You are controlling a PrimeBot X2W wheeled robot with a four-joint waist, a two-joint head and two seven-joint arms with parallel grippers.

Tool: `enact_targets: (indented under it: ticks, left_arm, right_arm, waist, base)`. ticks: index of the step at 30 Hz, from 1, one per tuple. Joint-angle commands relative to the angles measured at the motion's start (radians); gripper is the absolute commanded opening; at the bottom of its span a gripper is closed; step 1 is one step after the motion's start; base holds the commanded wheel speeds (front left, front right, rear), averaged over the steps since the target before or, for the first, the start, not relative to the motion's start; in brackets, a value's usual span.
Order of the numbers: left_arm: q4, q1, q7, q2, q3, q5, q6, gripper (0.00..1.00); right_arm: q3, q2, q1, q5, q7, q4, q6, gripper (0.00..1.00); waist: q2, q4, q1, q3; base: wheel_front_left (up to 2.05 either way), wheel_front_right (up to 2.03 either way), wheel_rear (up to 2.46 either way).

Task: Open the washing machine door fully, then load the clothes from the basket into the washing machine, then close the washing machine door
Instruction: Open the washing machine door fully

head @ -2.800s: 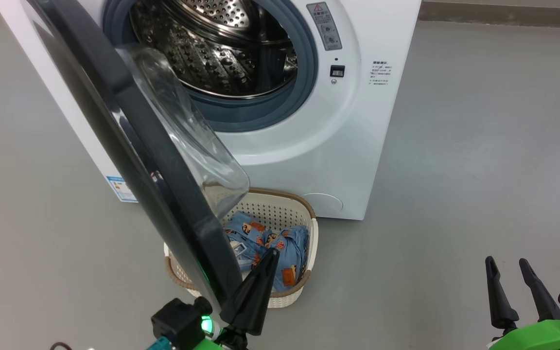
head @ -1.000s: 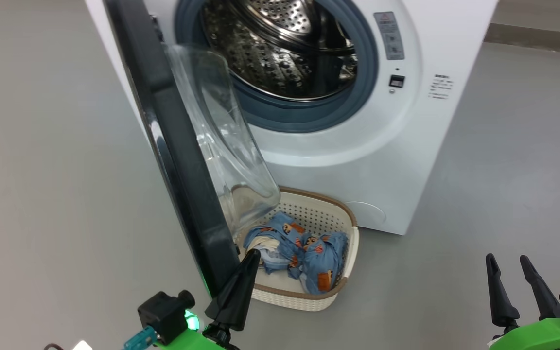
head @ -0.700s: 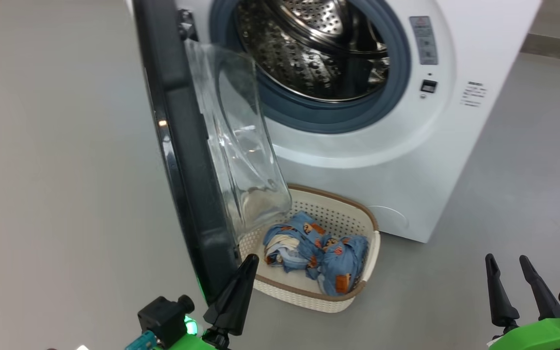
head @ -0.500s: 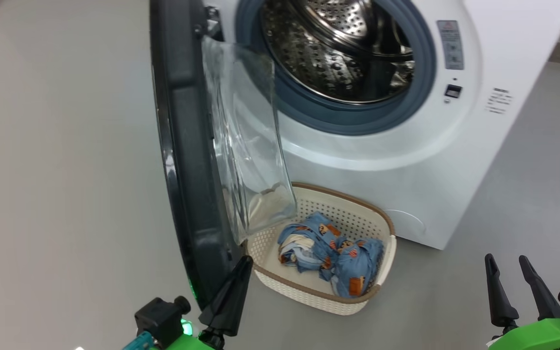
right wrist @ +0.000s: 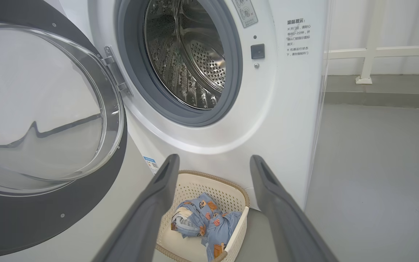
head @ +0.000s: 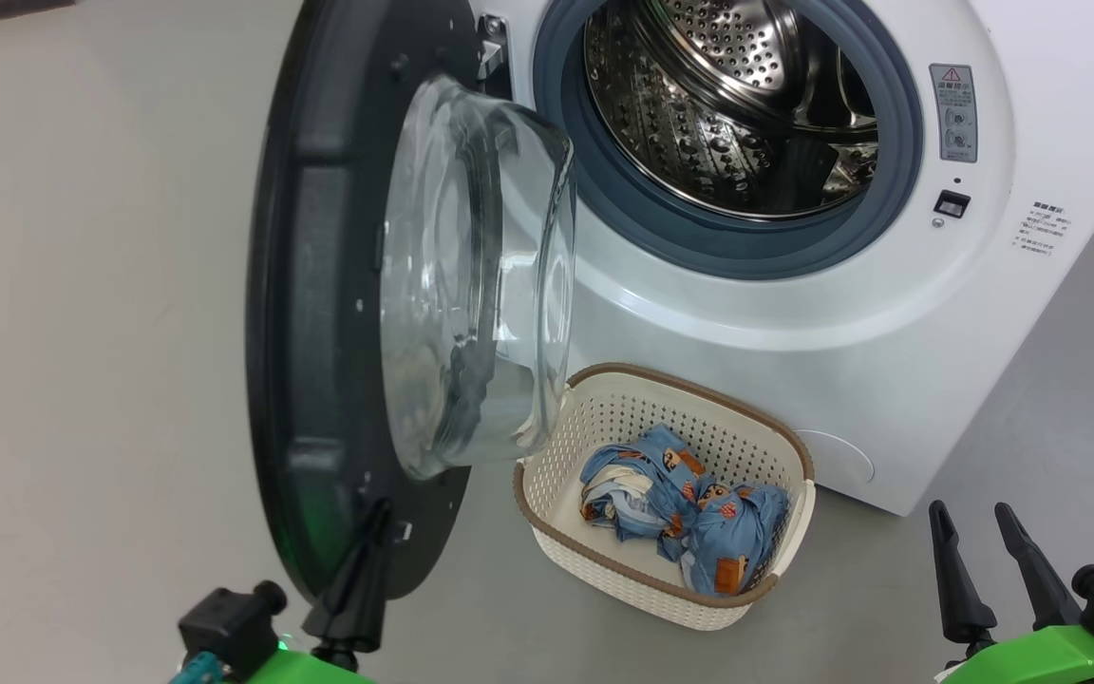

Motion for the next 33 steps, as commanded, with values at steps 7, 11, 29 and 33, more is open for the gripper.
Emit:
enact_targets:
  ticks: [7,11,29,33]
  left_arm:
    - [-0.012,-0.045,0.004,0.058,0.095,-0.033,0.028,0.0]
    - [0.004,-0.066,0.003,0.082,0.128,-0.045,0.038,0.0]
    - [0.138,-0.186,-0.013,0.17,0.271,-0.058,0.057,0.0]
    - [0.173,-0.217,-0.015,0.185,0.317,-0.053,0.052,0.0]
  right_arm:
    - [0.023,-0.011,-0.022,-0.008,-0.009,-0.026,0.005,1.0]
    - [0.02,-0.014,-0.023,-0.008,-0.009,-0.027,0.005,1.0]
    - [0.02,-0.032,-0.055,-0.02,-0.009,-0.03,0.005,1.0]
    - [0.021,-0.038,-0.066,-0.022,-0.009,-0.029,0.005,1.0]
  waist:
    - [0.0,0.002,0.0,0.007]
    - [0.0,-0.001,0.0,0.017]
    - [0.0,-0.019,0.0,0.087]
    - [0.0,-0.026,0.0,0.104]
  base:
    - [0.0,0.0,0.0]
    - [0.0,0.0,0.0]
    - [0.0,0.0,0.0]
    - [0.0,0.0,0.0]
